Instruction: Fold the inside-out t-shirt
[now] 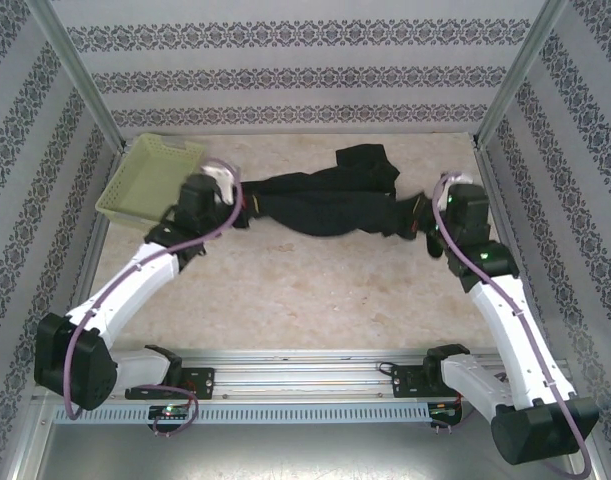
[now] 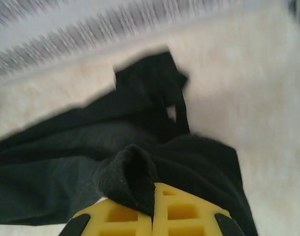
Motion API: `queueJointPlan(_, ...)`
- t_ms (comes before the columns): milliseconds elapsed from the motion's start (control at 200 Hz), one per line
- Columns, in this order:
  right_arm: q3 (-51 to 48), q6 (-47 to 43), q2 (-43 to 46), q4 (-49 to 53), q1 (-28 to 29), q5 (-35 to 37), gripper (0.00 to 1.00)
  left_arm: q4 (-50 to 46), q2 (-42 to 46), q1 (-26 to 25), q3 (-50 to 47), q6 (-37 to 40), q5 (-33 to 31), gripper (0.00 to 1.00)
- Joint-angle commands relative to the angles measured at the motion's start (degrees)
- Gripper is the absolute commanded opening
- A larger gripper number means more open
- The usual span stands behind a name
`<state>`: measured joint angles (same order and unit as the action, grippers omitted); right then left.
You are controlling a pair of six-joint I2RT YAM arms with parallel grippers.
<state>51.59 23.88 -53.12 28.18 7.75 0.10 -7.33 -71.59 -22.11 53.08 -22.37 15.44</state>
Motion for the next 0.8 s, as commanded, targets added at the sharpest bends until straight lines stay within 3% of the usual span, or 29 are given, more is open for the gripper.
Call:
queueJointPlan(0, -6.24, 10.06, 3.86, 5.30, 0.34, -3.56, 0.00, 0.60, 4.49, -2.98, -5.62, -3.17, -2.82, 0.01)
queueJointPlan(190, -17.25, 21.09, 12.67, 8.31, 0.18, -5.08, 0.00, -2.78, 10.68, -7.30, -16.21, -9.03, -2.14, 0.09)
queueJointPlan(325, -19.94, 25.18, 20.75, 15.05, -0.27, 0.46, 0.00, -6.45, 13.04, -10.17, -19.48, -11.79, 0.38, 0.15)
queueJointPlan(455, -19.00, 26.80, 28.19, 21.66, -0.62, 6.33, 0.11, -12.78, 18.43, -10.55, -20.84, -12.82, -5.93, 0.17)
queueJointPlan(560, -18.05, 27.10, 30.46, 22.71, -0.71, 8.00, 0.37, -16.94, 24.94, -10.55, -21.15, -14.74, -16.72, 0.49)
queueJointPlan(679, -15.55, 24.47, 28.35, 19.79, -0.72, 8.65, 0.56, -16.24, 28.59, -10.49, -19.64, -14.53, -24.50, 0.63)
queueJointPlan(724, -14.32, 23.14, 26.62, 18.67, -0.72, 10.10, 0.59, -14.77, 27.34, -10.38, -18.57, -14.12, -25.80, 0.69)
queueJointPlan(799, -13.29, 19.52, 22.93, 14.02, -0.67, 9.41, 0.61, -14.29, 21.05, -10.03, -14.44, -13.59, -25.29, 0.69)
